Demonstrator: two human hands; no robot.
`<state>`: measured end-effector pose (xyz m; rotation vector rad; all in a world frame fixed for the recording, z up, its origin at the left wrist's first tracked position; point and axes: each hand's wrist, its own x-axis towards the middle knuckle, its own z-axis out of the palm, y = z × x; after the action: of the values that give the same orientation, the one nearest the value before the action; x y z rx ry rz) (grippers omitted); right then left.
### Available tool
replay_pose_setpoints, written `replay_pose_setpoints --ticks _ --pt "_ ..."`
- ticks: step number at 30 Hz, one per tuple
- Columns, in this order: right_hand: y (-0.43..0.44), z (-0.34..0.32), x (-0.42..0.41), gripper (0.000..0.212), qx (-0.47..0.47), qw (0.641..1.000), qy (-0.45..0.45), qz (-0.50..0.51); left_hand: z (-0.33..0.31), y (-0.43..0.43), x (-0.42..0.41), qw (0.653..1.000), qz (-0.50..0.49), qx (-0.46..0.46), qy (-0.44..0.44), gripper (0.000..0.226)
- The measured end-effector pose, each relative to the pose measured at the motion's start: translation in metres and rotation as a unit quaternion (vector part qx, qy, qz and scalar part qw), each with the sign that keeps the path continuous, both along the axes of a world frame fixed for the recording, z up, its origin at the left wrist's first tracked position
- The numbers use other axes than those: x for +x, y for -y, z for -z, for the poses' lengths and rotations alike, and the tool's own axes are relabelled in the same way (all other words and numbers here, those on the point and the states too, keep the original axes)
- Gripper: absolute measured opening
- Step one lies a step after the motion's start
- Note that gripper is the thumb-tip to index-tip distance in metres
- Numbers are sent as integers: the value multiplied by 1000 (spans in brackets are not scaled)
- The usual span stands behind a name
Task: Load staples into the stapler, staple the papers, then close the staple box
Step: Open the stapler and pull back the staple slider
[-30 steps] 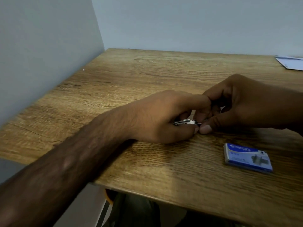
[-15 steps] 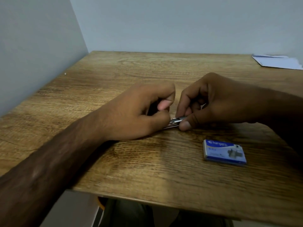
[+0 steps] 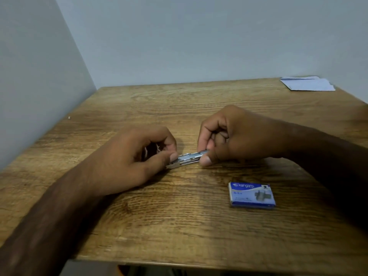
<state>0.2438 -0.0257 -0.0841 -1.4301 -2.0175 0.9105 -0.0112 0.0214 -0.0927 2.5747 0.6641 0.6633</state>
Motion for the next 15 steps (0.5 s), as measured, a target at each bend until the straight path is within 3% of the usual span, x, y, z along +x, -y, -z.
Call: replay_pose_setpoints --ticks 5,15 --pt "-2 4 -1 30 40 999 23 -8 4 -1 -2 999 -7 -50 14 11" --pt "-4 -1 11 14 96 991 78 -40 9 -1 -3 997 -14 -66 27 16"
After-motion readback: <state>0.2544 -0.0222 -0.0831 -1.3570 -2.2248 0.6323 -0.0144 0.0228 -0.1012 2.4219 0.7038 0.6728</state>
